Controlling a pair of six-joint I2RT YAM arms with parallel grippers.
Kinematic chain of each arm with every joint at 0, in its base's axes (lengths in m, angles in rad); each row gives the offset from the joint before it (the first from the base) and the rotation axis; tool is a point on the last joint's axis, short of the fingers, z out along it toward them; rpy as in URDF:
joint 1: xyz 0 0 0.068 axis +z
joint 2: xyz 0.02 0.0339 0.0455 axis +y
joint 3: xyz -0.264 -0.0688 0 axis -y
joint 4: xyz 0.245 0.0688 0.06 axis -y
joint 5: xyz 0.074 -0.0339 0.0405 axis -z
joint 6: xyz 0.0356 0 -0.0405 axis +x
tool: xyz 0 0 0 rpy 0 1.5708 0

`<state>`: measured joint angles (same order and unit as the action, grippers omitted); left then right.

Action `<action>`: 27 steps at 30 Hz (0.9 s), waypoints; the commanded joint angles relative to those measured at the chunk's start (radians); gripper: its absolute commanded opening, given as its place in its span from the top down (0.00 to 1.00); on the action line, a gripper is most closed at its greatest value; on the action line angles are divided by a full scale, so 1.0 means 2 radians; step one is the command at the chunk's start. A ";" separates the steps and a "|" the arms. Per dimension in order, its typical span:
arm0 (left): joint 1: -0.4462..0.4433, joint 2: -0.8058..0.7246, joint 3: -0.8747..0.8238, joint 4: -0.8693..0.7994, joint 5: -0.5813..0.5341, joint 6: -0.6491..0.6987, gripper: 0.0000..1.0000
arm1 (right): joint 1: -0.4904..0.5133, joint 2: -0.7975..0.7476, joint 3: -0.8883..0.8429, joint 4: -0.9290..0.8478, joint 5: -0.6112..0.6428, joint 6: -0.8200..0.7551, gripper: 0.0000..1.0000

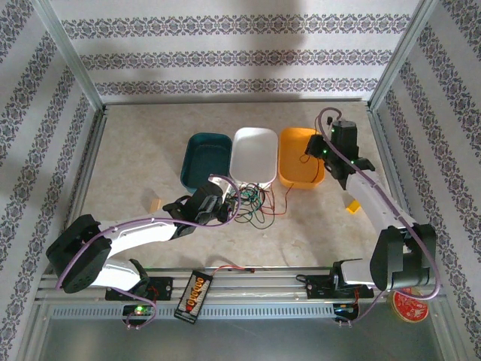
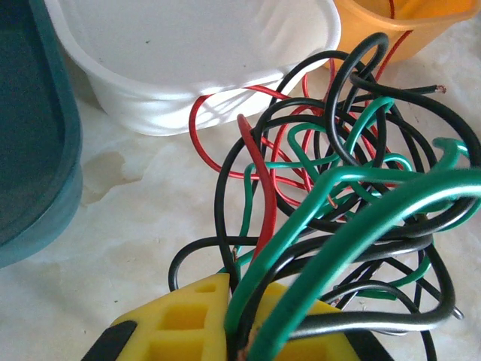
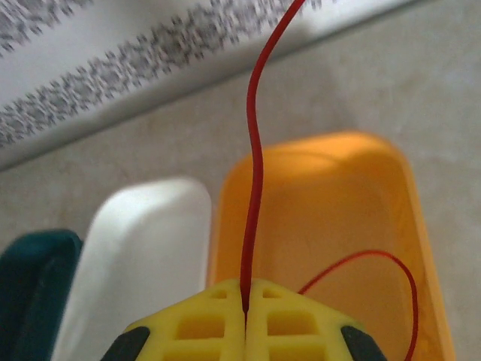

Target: Untangle the cables

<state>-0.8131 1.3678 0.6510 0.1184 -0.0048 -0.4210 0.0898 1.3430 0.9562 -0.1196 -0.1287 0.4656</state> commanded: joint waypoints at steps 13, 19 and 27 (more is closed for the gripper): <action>0.005 -0.001 -0.004 0.026 -0.001 -0.030 1.00 | 0.011 0.121 0.013 -0.037 -0.011 0.035 1.00; 0.005 -0.003 -0.006 0.025 -0.004 -0.030 1.00 | 0.010 0.186 0.045 -0.049 -0.003 0.067 1.00; 0.005 -0.015 -0.015 0.025 -0.013 -0.032 1.00 | 0.010 0.191 0.059 -0.060 0.020 0.084 0.67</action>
<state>-0.8101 1.3678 0.6338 0.1200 -0.0078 -0.4660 0.1074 1.7363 1.0466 -0.2153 -0.1272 0.6079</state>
